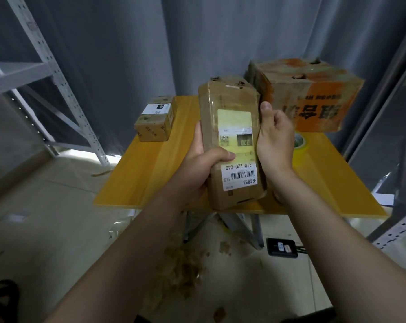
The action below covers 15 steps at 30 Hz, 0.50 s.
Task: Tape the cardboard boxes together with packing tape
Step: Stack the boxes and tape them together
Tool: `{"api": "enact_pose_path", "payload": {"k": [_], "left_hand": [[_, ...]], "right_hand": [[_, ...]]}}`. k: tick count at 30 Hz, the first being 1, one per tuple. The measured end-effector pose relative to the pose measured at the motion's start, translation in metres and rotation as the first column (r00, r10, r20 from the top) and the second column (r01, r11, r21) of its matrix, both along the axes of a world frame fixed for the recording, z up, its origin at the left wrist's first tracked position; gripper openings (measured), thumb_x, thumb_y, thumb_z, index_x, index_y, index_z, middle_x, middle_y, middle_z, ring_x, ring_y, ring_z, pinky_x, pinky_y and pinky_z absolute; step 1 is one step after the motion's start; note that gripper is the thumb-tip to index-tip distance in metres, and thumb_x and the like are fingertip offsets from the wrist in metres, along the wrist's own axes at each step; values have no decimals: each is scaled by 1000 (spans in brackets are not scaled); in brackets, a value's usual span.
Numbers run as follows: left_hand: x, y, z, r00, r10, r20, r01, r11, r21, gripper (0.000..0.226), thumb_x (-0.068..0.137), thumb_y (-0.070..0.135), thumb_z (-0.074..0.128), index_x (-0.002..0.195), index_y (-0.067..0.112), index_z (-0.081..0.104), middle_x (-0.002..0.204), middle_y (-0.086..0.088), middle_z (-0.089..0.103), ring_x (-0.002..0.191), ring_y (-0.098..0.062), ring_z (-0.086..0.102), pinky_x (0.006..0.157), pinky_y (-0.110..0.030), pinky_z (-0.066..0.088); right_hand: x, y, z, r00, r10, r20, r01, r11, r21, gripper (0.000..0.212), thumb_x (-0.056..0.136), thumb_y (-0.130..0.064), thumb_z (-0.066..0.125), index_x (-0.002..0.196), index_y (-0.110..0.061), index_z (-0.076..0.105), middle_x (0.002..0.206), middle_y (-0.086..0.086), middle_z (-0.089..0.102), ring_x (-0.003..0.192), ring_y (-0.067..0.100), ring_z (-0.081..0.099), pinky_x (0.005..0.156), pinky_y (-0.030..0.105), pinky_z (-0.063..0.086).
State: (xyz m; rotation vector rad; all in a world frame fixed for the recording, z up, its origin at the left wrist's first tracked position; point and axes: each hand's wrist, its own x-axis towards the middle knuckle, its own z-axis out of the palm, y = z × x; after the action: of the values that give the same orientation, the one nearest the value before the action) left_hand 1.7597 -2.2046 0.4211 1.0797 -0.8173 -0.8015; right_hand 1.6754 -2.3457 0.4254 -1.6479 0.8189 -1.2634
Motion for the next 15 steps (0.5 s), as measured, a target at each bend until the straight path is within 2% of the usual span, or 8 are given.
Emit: {"api": "enact_pose_path", "payload": {"k": [3, 5, 7, 9, 11, 12, 13, 15], "left_hand": [[6, 0, -1, 998, 5, -56, -4, 1000, 18, 63, 74, 2, 68, 121, 41, 54, 105, -1, 79, 100, -31, 76, 74, -41, 63], [10, 0, -1, 997, 22, -75, -20, 999, 31, 63, 75, 3, 68, 123, 40, 53, 107, -3, 79, 101, -33, 76, 75, -43, 63], [15, 1, 0, 996, 59, -67, -56, 998, 40, 67, 77, 3, 70, 127, 43, 49, 111, -1, 79, 104, -34, 76, 77, -45, 63], [19, 1, 1, 992, 122, -40, -120, 992, 48, 71, 86, 5, 73, 139, 42, 44, 120, -1, 76, 106, -32, 75, 79, -46, 64], [21, 0, 2, 975, 220, 18, -221, 972, 75, 69, 97, 10, 71, 153, 31, 37, 129, -5, 71, 105, -26, 76, 80, -44, 64], [21, -1, 3, 957, 277, 86, -284, 954, 90, 67, 99, 13, 69, 155, 27, 35, 127, -5, 71, 102, -22, 77, 77, -38, 65], [21, -2, 4, 929, 324, 180, -345, 934, 97, 67, 99, 16, 70, 156, 25, 35, 124, -2, 70, 100, -18, 77, 76, -34, 64], [19, -3, 7, 870, 323, 373, -391, 912, 121, 78, 90, 32, 79, 155, 26, 36, 134, -4, 63, 110, -20, 72, 86, -39, 63]], "right_hand": [[-1, -1, 3, 999, 45, -12, -44, 992, 118, 48, 110, -42, 45, 73, -15, 58, 69, 0, 62, 61, 5, 57, 56, 23, 39], [-1, 1, 9, 993, 118, -6, -115, 974, 196, 55, 111, -43, 41, 85, -5, 69, 76, 8, 72, 70, 16, 66, 61, 26, 45], [0, 4, 17, 988, 151, -25, -139, 952, 272, 62, 110, -50, 36, 95, -4, 74, 89, 12, 77, 83, 22, 73, 75, 30, 53], [-1, 6, 22, 974, 213, -73, -183, 940, 288, 66, 107, -61, 33, 97, -12, 77, 96, 12, 78, 91, 26, 75, 87, 40, 57], [-3, 10, 26, 949, 295, -113, -264, 937, 228, 56, 104, -61, 44, 92, -17, 77, 90, 4, 80, 82, 18, 77, 77, 38, 59], [-4, 12, 27, 939, 317, -136, -288, 937, 200, 49, 102, -56, 53, 92, -14, 76, 87, 2, 80, 78, 18, 77, 69, 35, 59], [-4, 13, 27, 935, 322, -150, -295, 939, 179, 47, 99, -51, 62, 95, -6, 73, 85, 5, 79, 76, 20, 77, 62, 34, 57], [-4, 16, 28, 940, 316, -130, -297, 943, 148, 45, 95, -43, 71, 98, 1, 68, 79, 8, 75, 69, 24, 74, 53, 31, 53]]}}
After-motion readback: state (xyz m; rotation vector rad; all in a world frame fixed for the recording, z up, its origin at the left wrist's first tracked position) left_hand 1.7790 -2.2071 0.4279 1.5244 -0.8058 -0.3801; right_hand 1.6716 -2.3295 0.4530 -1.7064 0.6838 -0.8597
